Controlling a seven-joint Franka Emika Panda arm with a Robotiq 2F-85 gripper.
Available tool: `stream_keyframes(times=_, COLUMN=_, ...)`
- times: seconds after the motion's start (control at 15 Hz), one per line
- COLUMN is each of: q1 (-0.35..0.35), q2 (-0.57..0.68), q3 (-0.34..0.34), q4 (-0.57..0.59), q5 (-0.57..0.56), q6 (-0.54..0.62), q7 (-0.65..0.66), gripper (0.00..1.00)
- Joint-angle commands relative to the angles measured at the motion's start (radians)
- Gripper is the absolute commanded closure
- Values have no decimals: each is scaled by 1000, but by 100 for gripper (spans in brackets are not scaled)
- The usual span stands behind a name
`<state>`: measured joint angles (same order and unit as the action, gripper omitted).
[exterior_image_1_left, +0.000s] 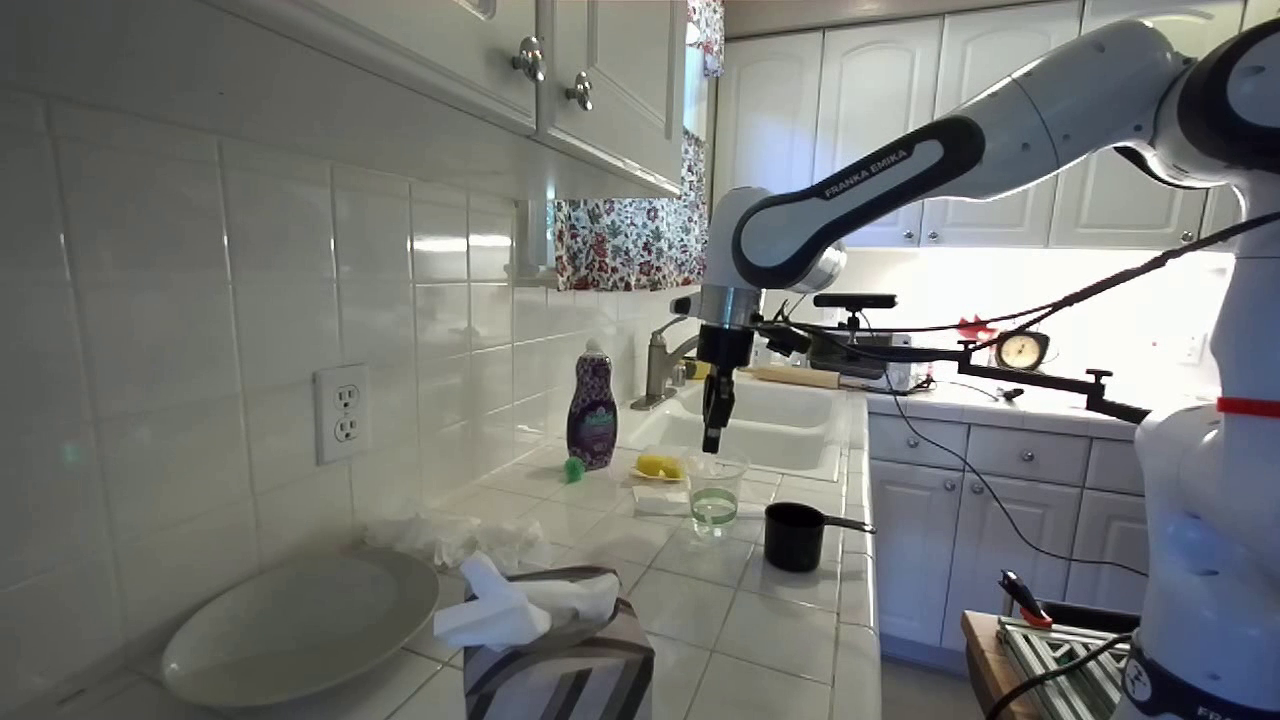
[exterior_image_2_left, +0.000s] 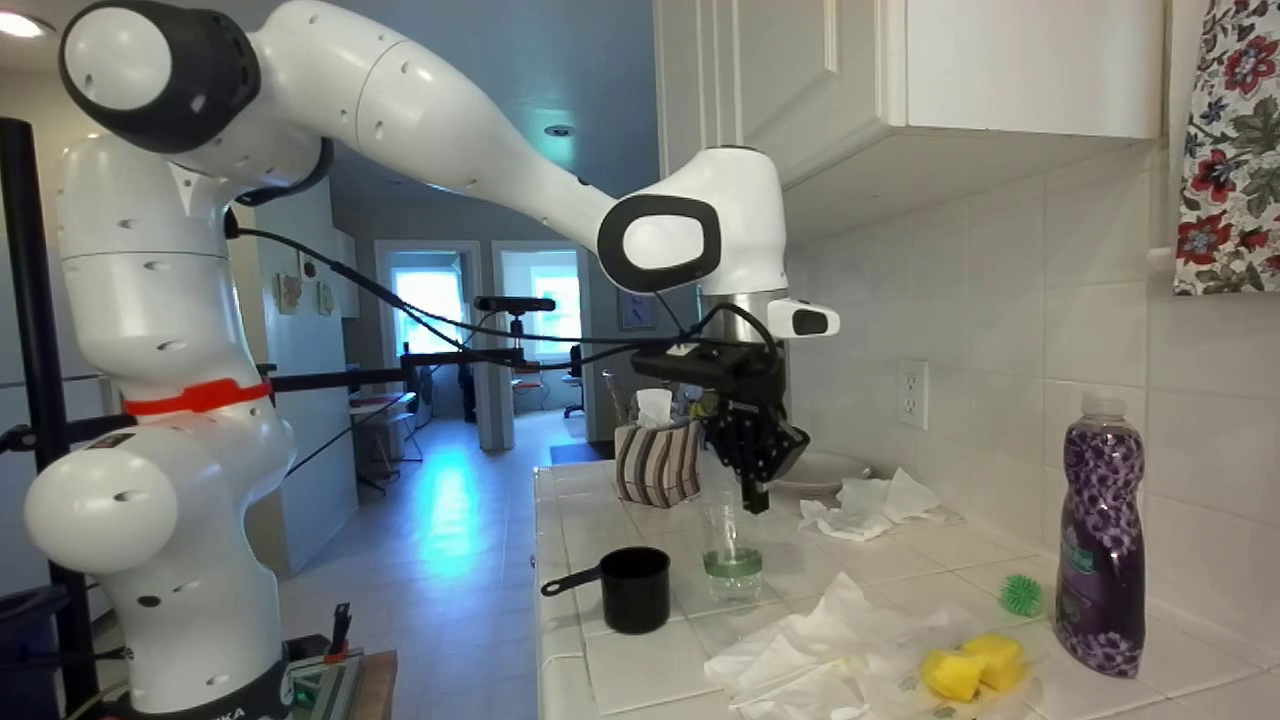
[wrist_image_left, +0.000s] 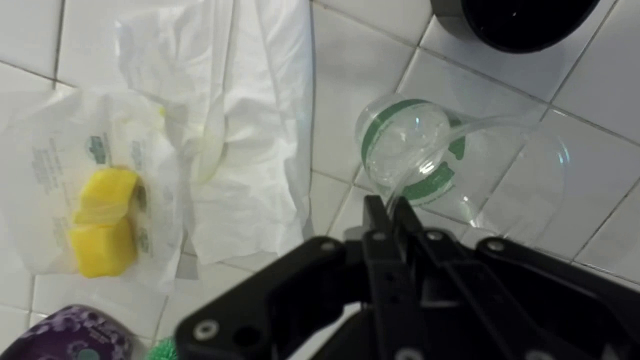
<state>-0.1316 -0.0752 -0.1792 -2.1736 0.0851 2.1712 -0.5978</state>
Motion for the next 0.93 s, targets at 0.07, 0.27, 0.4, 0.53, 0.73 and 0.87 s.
stream_keyframes(times=0.07, q1=-9, q2=-56, q3=2, q4=-55, q5=-75, q6=30, q7=43, gripper=98)
stream_keyframes(times=0.27, q1=-8, q2=-92, q3=7, q4=-89, q5=-149, q6=25, q7=90, gripper=98)
stream_keyframes(times=0.4, q1=-7, q2=-114, q3=8, q4=-110, q5=-189, q6=26, q7=114, gripper=98)
stream_keyframes(times=0.53, q1=-8, q2=-135, q3=5, q4=-134, q5=-215, q6=39, q7=135, gripper=98)
stream_keyframes(times=0.73, q1=-10, q2=-156, q3=-6, q4=-164, q5=-215, q6=97, q7=145, gripper=98)
stream_keyframes(times=0.87, q1=-10, q2=-167, q3=-14, q4=-188, q5=-200, q6=150, q7=146, gripper=98)
